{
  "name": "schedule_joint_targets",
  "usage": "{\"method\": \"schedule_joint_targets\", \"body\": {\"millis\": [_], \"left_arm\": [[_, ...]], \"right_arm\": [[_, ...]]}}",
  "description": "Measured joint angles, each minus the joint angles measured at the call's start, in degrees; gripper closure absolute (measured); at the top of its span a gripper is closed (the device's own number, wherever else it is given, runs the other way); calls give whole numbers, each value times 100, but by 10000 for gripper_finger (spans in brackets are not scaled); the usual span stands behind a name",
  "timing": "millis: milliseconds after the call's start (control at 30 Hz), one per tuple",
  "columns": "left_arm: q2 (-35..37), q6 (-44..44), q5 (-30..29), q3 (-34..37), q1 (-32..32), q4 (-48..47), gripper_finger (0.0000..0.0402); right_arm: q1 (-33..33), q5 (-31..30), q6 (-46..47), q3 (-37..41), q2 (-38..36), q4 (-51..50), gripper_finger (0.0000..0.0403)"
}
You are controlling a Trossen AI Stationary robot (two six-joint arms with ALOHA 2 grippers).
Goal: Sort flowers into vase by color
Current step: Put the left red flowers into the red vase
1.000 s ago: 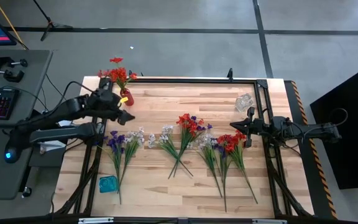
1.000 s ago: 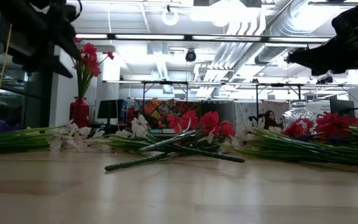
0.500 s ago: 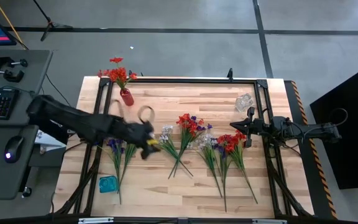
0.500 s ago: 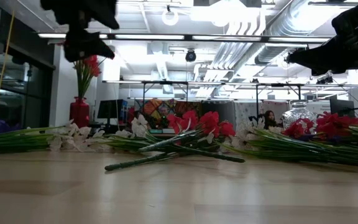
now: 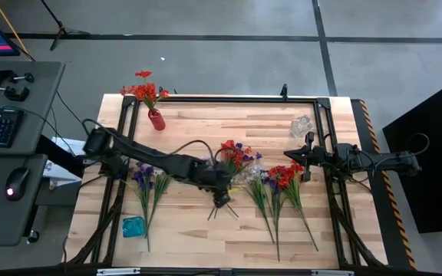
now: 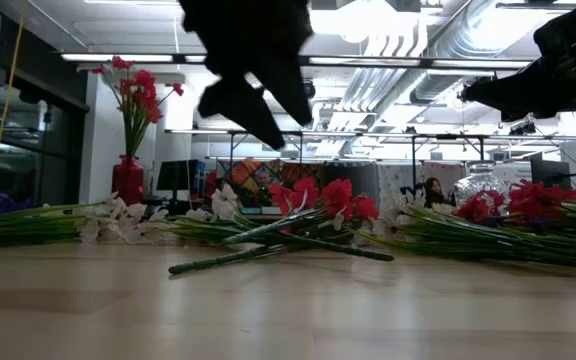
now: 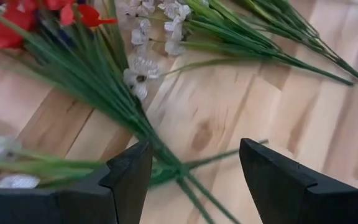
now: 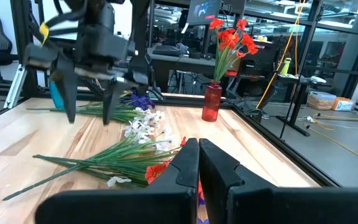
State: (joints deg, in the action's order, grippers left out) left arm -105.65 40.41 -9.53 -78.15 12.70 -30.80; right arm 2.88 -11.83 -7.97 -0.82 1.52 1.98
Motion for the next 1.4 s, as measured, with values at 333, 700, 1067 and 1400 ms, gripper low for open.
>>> {"method": "schedule_joint_targets", "body": {"millis": [333, 700, 1067, 1400], "left_arm": [[-619, 562, 403, -162, -293, 181, 174], [-694, 899, -287, -163, -504, -76, 174], [-1118, 1053, 160, -157, -503, -122, 174], [-1077, 849, 89, -159, -491, -86, 227]], "right_arm": [[-1, -1, 0, 0, 0, 0, 402], [1, -1, 0, 1, -2, 0, 402], [0, 0, 0, 0, 0, 0, 402], [0, -1, 0, 2, 0, 0, 402]]}}
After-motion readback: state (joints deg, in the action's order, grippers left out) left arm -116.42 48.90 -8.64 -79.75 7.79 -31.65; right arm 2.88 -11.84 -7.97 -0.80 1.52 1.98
